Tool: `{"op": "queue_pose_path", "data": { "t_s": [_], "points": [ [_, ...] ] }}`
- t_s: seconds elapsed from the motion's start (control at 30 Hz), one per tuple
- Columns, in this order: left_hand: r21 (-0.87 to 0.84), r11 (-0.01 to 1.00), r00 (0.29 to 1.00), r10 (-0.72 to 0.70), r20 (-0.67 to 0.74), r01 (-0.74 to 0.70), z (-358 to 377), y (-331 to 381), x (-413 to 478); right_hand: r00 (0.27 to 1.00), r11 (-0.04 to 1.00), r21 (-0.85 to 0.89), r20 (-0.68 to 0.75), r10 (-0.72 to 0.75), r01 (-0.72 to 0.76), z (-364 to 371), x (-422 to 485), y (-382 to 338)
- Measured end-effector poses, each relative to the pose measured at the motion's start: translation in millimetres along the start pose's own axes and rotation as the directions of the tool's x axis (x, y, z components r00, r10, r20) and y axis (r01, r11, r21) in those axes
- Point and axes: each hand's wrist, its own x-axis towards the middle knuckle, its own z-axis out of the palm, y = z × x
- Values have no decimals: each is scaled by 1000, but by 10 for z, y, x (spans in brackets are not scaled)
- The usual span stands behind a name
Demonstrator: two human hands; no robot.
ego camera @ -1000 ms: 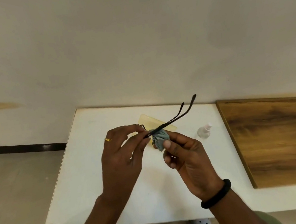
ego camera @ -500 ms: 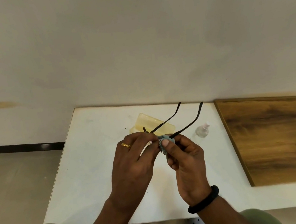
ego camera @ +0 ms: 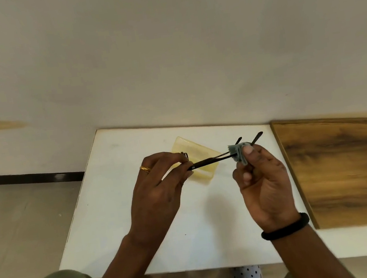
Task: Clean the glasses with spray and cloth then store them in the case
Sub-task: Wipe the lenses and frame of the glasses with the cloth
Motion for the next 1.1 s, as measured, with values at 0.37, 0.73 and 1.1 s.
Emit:
{"op": "queue_pose_path", "data": {
  "t_s": [0.37, 0.73, 1.1],
  "points": [
    [-53, 999, 1000, 6, -24, -7, -19, -2, -2, 999, 994, 97, 9, 41, -42, -63, 58, -157],
    [28, 998, 994, -50, -100, 53, -61, -59, 23, 983, 985, -107, 109, 145, -133, 112, -91, 148],
    [67, 998, 999, 6, -40, -3, 38, 41, -69, 998, 954, -300, 56, -9, 26, 312, -298, 413]
  ]
}}
